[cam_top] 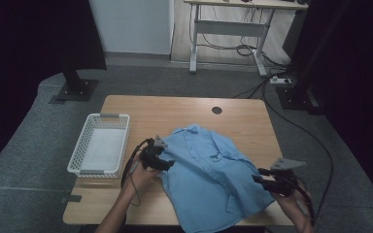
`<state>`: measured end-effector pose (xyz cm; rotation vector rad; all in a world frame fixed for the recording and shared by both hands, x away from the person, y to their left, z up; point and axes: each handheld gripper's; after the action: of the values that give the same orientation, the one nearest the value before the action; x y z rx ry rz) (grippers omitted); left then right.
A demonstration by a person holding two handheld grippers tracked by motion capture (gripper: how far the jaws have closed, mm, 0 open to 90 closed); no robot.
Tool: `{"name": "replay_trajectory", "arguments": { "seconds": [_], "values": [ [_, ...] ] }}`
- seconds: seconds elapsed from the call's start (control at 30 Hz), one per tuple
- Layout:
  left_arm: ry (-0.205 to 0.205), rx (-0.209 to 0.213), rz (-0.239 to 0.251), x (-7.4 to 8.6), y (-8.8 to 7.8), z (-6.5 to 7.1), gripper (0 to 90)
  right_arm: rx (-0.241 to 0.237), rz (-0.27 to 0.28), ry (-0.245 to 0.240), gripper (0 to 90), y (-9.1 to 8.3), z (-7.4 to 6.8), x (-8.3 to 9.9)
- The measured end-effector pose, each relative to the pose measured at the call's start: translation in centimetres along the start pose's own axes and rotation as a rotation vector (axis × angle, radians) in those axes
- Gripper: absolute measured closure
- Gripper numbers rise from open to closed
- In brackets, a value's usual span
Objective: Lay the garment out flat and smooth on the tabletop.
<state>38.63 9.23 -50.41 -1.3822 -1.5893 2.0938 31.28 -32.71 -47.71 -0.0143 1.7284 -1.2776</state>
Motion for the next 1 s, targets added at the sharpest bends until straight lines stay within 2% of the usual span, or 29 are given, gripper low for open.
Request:
{"name": "replay_trajectory", "arguments": {
  "seconds": [0.07,0.13,0.17,0.2,0.3,0.37,0.43,0.53,0.63,0.77,0.87,0.9,0.97,1.0],
  "values": [
    [0.027,0.007,-0.025,0.9,1.0,1.3,28.7,-0.018,-0.007,-0.015,51.6,2.5,-0.5,-1.1],
    [0.058,-0.020,-0.050,1.7,1.8,2.3,29.5,-0.041,-0.034,-0.020,50.4,5.2,-0.7,-1.6],
    [0.072,-0.046,-0.062,2.1,2.1,2.7,30.4,-0.039,-0.055,-0.023,50.0,6.4,-0.7,-1.7],
    [0.083,-0.068,-0.053,2.5,2.1,2.9,31.7,-0.032,-0.078,-0.020,49.5,7.5,-0.6,-1.6],
    [0.063,-0.060,-0.047,3.0,1.9,2.5,33.3,-0.012,-0.126,0.002,48.8,9.9,-0.2,-1.0],
    [0.044,-0.061,-0.064,3.0,1.7,1.7,33.2,-0.010,-0.077,0.011,50.7,9.9,-0.3,-0.5],
    [0.020,-0.064,-0.074,2.9,1.7,0.5,33.2,-0.015,-0.100,-0.004,54.2,9.4,-0.9,-0.2],
    [-0.015,-0.081,-0.092,2.4,1.9,-1.2,33.1,-0.033,-0.127,-0.027,55.2,8.4,-2.5,0.5],
    [-0.029,-0.116,-0.117,1.6,2.1,-2.6,33.2,-0.053,-0.148,-0.049,55.9,7.4,-4.4,1.5],
    [-0.070,-0.164,-0.137,0.6,2.6,-4.3,33.4,-0.078,-0.169,-0.069,55.9,6.3,-6.1,2.4],
    [-0.043,-0.216,-0.151,0.2,2.4,-4.0,37.5,-0.104,-0.201,-0.081,57.8,6.1,-6.2,2.1],
    [-0.035,-0.211,-0.137,0.3,2.2,-3.7,36.6,-0.092,-0.198,-0.083,57.8,6.1,-6.1,1.9],
    [-0.049,-0.165,-0.093,0.9,1.9,-3.1,35.5,-0.081,-0.151,-0.068,57.1,5.8,-5.4,1.2],
    [-0.048,-0.155,-0.090,1.3,2.0,-2.8,34.8,-0.057,-0.126,-0.053,56.7,5.7,-5.0,0.7]
  ]
}}
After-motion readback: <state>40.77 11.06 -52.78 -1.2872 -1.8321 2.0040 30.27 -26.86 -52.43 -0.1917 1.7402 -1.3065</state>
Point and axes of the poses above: each handheld gripper's, and its own axes: y roughly forward along the jaws, x roughly out of its underside, z roughly to its right, and after that the axes turned 7 degrees about -z, right-handed
